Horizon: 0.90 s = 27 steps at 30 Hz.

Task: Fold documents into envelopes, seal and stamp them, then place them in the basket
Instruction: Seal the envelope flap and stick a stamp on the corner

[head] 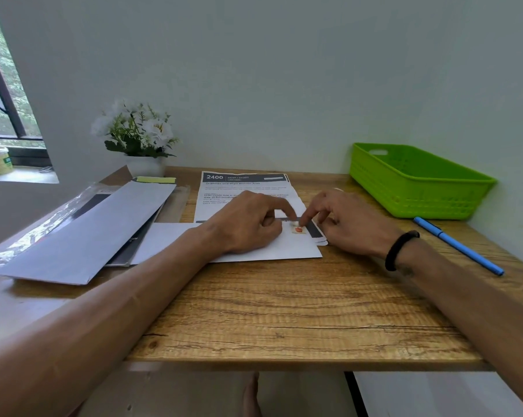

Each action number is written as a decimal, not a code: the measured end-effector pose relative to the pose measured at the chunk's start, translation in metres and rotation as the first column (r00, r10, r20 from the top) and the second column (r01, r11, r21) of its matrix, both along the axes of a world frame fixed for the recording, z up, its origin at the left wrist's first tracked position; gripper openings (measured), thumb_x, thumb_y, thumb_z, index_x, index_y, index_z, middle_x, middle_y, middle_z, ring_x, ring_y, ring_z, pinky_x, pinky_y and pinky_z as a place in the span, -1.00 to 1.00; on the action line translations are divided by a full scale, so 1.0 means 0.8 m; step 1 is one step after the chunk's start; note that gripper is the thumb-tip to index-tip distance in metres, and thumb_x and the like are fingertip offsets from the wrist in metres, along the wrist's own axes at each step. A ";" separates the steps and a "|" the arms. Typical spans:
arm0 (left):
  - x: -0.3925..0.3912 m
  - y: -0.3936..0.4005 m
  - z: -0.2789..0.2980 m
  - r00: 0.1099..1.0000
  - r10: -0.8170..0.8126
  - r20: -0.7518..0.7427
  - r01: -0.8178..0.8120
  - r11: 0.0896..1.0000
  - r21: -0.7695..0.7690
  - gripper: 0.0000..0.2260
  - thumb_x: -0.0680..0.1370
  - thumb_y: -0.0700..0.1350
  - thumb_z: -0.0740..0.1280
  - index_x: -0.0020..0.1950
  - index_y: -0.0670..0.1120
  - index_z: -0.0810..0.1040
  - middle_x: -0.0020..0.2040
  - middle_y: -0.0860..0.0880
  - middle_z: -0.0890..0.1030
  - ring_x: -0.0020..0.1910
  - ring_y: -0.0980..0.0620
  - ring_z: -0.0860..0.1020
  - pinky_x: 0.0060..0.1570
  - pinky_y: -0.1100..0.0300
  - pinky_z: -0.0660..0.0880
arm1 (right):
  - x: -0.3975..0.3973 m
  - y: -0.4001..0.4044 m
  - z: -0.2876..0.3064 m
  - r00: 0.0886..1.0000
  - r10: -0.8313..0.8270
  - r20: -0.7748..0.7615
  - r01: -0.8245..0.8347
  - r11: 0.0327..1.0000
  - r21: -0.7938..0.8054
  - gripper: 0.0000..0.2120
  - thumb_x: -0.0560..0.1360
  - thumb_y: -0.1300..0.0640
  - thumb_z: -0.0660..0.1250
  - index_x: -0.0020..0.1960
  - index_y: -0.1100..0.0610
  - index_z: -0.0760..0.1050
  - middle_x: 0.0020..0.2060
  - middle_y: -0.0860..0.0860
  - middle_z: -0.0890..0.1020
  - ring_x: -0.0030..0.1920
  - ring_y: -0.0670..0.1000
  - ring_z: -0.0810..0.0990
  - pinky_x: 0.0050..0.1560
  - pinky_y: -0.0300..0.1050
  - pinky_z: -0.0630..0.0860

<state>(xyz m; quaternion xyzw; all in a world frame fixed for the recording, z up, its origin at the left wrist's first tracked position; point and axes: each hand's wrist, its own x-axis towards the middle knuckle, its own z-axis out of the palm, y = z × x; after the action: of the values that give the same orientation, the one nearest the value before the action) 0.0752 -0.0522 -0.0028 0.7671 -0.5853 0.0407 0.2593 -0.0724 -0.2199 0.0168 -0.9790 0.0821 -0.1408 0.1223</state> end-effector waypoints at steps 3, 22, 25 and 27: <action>0.002 -0.003 -0.001 0.999 0.008 0.031 -0.008 1.000 0.011 -0.69 0.62 -0.12 0.27 0.22 0.17 0.70 -0.09 0.04 0.72 -0.21 0.04 0.59 -0.13 0.10 0.55 | 0.002 0.002 -0.001 1.000 -0.015 -0.017 0.014 0.997 -0.071 -0.53 0.55 0.36 0.20 0.14 -0.12 0.69 0.17 -0.12 0.53 0.13 -0.08 0.44 0.22 -0.16 0.39; -0.010 -0.003 -0.003 0.996 0.043 0.083 -0.041 0.999 -0.029 -0.69 0.66 -0.14 0.21 0.24 0.09 0.69 -0.39 0.20 0.44 -0.36 0.20 0.43 -0.16 0.18 0.41 | 0.001 0.008 -0.021 0.996 -0.032 0.082 0.051 0.971 -0.233 -0.64 0.58 0.28 0.24 0.23 -0.02 0.66 0.20 -0.03 0.57 0.20 0.04 0.53 0.02 -0.05 0.54; -0.011 -0.002 -0.003 0.996 0.045 0.078 -0.043 0.999 -0.025 -0.69 0.66 -0.13 0.22 0.24 0.09 0.70 -0.38 0.20 0.44 -0.36 0.17 0.44 -0.19 0.18 0.38 | 0.001 0.010 -0.021 0.990 -0.067 0.125 0.096 0.964 -0.249 -0.70 0.57 0.28 0.21 0.07 0.05 0.68 0.16 -0.01 0.59 0.12 0.06 0.57 -0.01 0.03 0.59; -0.011 -0.002 -0.002 0.997 0.043 0.066 -0.042 0.999 -0.017 -0.70 0.66 -0.13 0.22 0.25 0.09 0.70 -0.36 0.21 0.45 -0.35 0.16 0.45 -0.23 0.24 0.34 | 0.001 0.008 -0.022 0.984 -0.052 0.168 0.090 0.970 -0.225 -0.70 0.54 0.30 0.22 0.08 0.06 0.67 0.16 -0.01 0.60 0.09 0.06 0.59 0.00 0.00 0.59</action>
<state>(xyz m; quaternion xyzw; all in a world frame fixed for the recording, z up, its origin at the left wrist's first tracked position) 0.0664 -0.0538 -0.0044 0.7755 -0.5770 0.0763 0.2447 -0.0719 -0.2136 -0.0011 -0.9684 0.0899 -0.2323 0.0084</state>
